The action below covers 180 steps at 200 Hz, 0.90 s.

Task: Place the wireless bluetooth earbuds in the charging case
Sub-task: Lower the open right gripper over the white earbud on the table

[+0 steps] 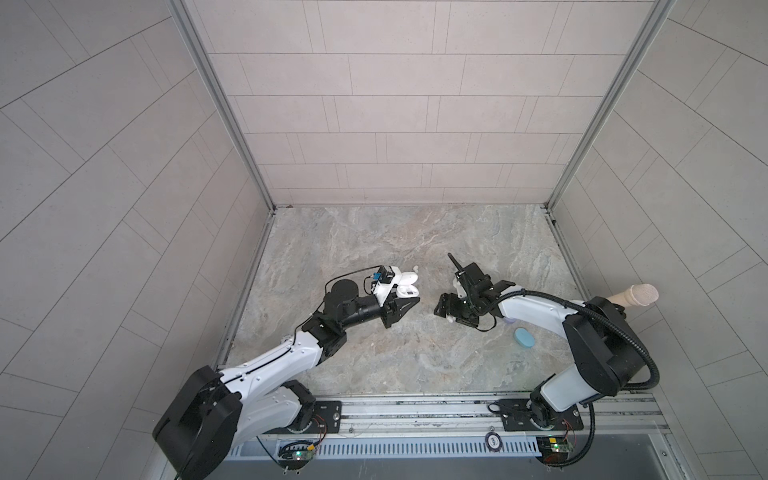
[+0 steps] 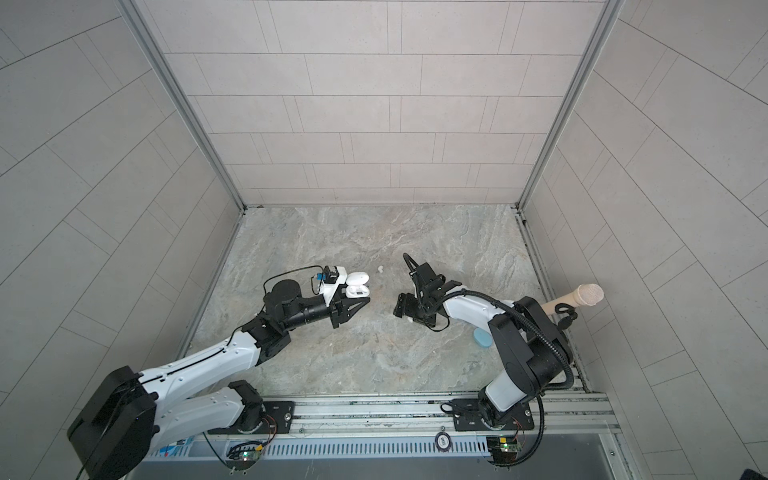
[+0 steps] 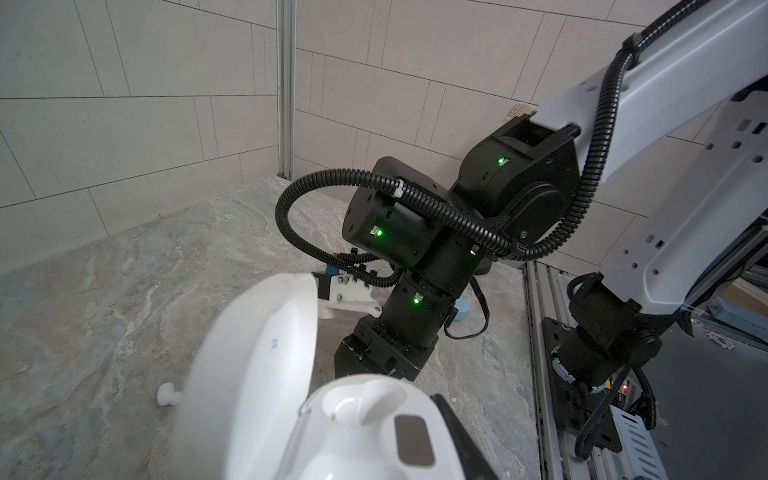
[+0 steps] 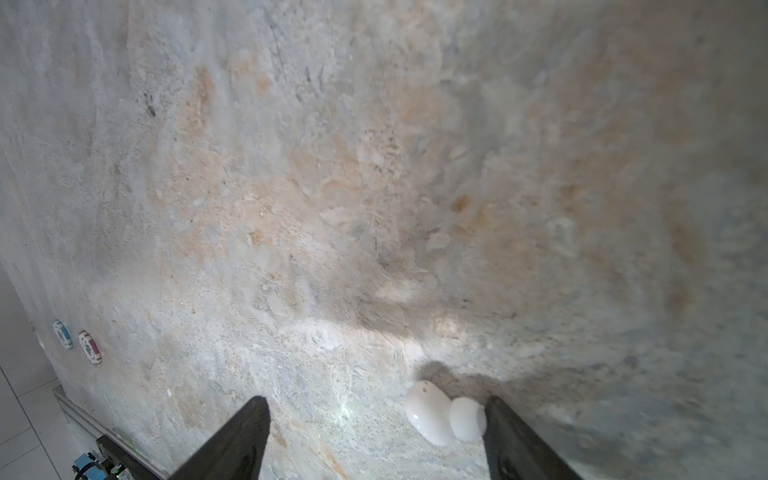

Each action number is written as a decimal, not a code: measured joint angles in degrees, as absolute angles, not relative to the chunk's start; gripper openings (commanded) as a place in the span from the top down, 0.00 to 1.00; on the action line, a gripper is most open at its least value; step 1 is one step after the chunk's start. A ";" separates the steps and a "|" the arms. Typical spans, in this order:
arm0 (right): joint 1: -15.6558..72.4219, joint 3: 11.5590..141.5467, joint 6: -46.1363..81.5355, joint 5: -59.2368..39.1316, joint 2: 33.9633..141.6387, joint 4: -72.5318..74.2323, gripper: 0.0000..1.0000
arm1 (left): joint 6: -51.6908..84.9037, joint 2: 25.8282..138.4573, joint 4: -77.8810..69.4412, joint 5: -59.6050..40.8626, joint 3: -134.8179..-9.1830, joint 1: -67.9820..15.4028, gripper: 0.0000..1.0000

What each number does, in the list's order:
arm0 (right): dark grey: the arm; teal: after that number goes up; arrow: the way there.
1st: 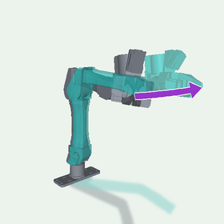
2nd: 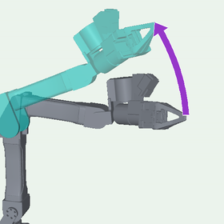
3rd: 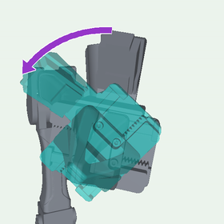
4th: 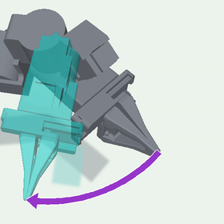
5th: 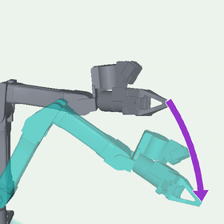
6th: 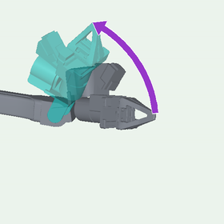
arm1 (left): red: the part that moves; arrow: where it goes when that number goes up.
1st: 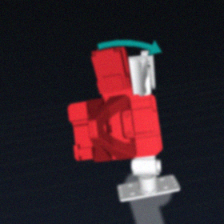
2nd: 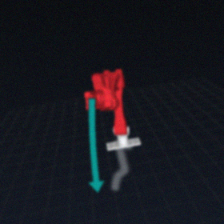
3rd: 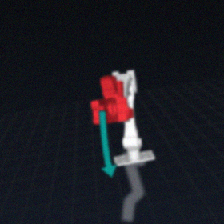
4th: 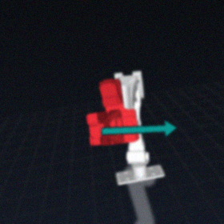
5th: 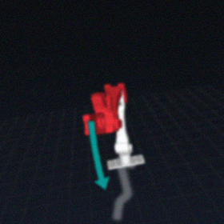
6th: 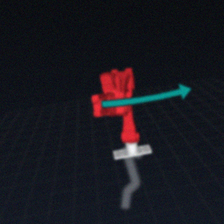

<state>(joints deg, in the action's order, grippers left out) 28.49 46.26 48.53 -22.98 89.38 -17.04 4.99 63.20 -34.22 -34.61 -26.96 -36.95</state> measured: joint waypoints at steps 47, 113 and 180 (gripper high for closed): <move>29.56 47.62 49.41 -23.55 90.72 -16.93 0.17 | 4.99 62.87 -34.20 -34.61 -26.96 -36.75 0.90; 33.41 51.27 50.74 -24.03 91.09 -17.02 0.17 | 4.99 61.60 -34.22 -34.57 -26.63 -36.71 0.90; 36.75 54.70 50.37 -23.59 92.29 -19.07 0.17 | 4.99 61.32 -34.20 -34.57 -26.46 -36.71 0.90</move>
